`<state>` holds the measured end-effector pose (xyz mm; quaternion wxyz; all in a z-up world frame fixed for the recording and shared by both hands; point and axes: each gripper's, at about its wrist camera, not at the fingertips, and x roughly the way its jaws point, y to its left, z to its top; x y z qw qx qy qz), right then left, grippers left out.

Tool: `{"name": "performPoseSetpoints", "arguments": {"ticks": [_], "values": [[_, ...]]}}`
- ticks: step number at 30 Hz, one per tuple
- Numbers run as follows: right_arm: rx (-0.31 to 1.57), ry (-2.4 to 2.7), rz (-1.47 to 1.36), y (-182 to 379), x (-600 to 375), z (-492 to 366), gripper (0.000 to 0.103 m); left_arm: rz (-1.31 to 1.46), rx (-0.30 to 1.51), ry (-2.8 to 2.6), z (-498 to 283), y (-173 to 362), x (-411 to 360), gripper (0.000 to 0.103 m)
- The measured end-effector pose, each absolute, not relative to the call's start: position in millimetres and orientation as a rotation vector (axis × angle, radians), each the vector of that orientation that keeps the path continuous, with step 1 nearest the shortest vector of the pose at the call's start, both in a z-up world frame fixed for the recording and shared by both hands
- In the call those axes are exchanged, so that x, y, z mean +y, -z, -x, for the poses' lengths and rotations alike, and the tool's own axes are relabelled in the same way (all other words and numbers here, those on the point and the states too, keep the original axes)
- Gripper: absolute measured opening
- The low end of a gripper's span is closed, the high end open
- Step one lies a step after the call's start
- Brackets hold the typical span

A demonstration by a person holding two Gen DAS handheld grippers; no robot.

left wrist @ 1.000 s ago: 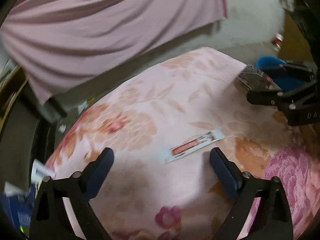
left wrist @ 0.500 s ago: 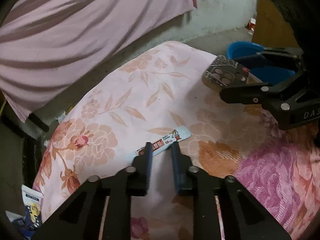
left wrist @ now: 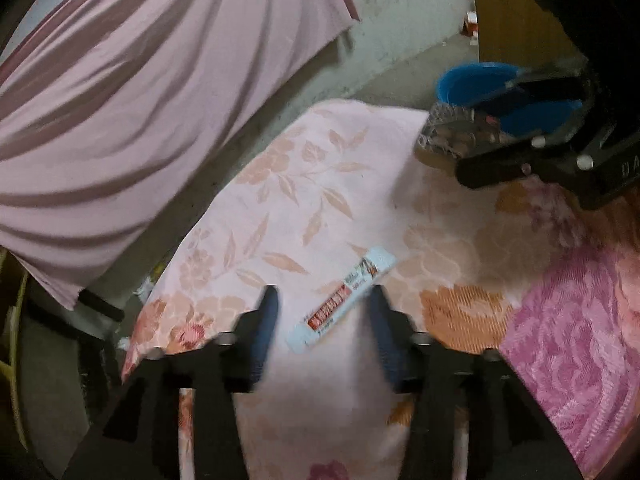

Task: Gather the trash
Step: 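Grasp the black phone case with the right gripper while the left approaches the white tube, then grasp the white-red tube with the left gripper while the right lifts the phone case, then carry the tube and phone case over the blue bucket with both grippers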

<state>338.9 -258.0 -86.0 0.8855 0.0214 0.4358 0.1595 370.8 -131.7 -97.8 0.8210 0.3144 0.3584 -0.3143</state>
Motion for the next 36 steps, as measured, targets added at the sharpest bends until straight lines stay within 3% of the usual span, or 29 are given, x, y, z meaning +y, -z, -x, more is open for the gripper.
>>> {"name": "performPoseSetpoints", "arguments": {"ticks": [5,6,8,16,25,36], "values": [[0.907,-0.338,-0.055,86,-260,-341,0.1,-0.646,0.802,0.725,-388,99,-128,0.042],[0.906,-0.339,-0.054,86,-260,-341,0.1,-0.621,0.821,0.739,-388,98,-130,0.039],[0.905,-0.343,-0.057,86,-260,-340,0.1,-0.551,0.882,0.804,-392,100,-127,0.021],[0.905,-0.37,-0.074,85,-258,-338,0.1,-0.52,0.944,0.798,-386,91,-138,0.008],[0.889,-0.368,-0.093,83,-261,-331,0.1,-0.204,1.0,0.599,-363,75,-117,0.004],[0.616,-0.323,-0.134,43,-278,-293,0.1,0.147,0.695,0.502,-315,1,-95,0.002]]}}
